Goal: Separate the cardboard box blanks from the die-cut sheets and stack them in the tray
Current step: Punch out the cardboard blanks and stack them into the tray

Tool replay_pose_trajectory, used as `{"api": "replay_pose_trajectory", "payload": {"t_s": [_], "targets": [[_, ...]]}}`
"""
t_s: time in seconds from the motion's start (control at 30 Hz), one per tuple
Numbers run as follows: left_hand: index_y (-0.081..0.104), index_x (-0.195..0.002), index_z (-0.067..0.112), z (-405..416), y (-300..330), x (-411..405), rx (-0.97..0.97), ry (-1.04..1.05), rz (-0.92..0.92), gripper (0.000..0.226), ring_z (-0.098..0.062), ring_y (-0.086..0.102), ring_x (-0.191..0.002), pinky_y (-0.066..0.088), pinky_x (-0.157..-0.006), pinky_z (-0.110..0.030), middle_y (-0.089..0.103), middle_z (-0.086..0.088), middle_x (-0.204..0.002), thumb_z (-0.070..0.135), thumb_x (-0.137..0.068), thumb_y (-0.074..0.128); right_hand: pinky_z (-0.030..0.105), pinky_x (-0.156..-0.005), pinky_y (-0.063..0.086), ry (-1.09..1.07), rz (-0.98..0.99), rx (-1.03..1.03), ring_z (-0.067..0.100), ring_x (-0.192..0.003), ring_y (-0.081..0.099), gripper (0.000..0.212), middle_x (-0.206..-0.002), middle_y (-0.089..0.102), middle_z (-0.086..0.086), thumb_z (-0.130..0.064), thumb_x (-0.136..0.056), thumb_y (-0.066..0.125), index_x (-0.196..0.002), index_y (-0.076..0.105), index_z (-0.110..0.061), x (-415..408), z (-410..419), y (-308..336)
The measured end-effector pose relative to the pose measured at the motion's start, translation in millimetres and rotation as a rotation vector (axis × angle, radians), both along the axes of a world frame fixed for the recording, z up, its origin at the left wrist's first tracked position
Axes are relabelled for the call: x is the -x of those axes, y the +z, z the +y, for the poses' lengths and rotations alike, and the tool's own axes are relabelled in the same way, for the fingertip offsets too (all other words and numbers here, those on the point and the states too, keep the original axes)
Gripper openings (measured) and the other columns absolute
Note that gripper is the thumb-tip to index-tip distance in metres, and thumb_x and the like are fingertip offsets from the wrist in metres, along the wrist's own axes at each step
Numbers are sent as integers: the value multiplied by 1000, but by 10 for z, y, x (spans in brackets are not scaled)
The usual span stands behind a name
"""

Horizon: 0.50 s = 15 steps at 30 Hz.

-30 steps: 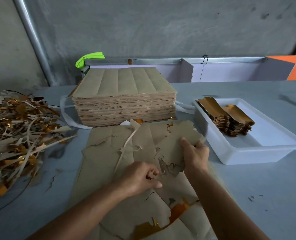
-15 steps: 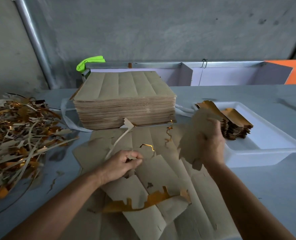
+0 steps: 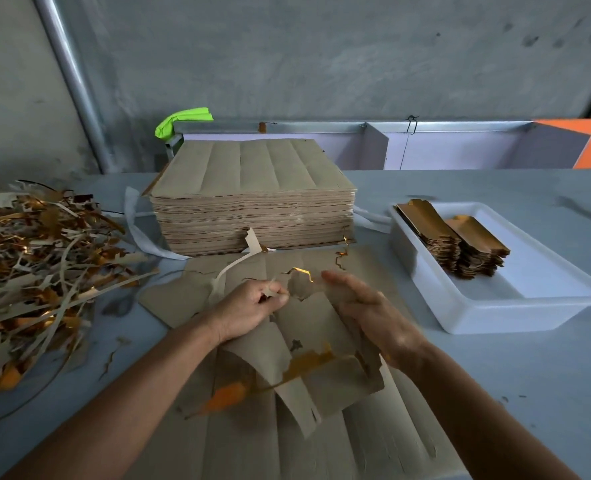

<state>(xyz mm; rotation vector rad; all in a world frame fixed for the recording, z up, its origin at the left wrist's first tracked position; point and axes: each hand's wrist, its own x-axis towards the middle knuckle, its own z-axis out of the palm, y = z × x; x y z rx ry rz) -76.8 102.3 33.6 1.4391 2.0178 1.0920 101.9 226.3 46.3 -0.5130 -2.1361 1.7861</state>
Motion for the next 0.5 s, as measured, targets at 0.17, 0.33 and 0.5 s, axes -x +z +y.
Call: {"api": "replay_pose_trajectory", "payload": {"t_s": [0.17, 0.33, 0.5], "targets": [[66, -99, 9, 70, 9, -44, 59, 33, 111, 18, -28, 61, -93, 46, -85, -37, 67, -16, -98, 20, -96, 53, 33, -77, 58, 4, -8, 8, 21, -104, 59, 42, -119, 53, 3, -15, -87, 65, -126, 52, -25, 6, -78, -66], [64, -96, 15, 90, 57, -94, 11, 18, 114, 15, -12, 57, -74, 47, -74, -31, 63, 4, -83, 27, -88, 64, 22, -63, 57, -163, -53, -108, 18, -95, 55, 82, -113, 42, -11, 5, -78, 69, -140, 31, -33, 14, -65, -199], [67, -98, 18, 24, 66, -68, 129, -24, 218, 30, -5, 61, -84, 49, -75, -20, 65, 8, -89, 35, -74, 77, 31, -58, 57, -496, -46, 125, 18, -86, 60, 69, -99, 55, -3, -3, -71, 78, -125, 42, -27, -41, 80, -271]]}}
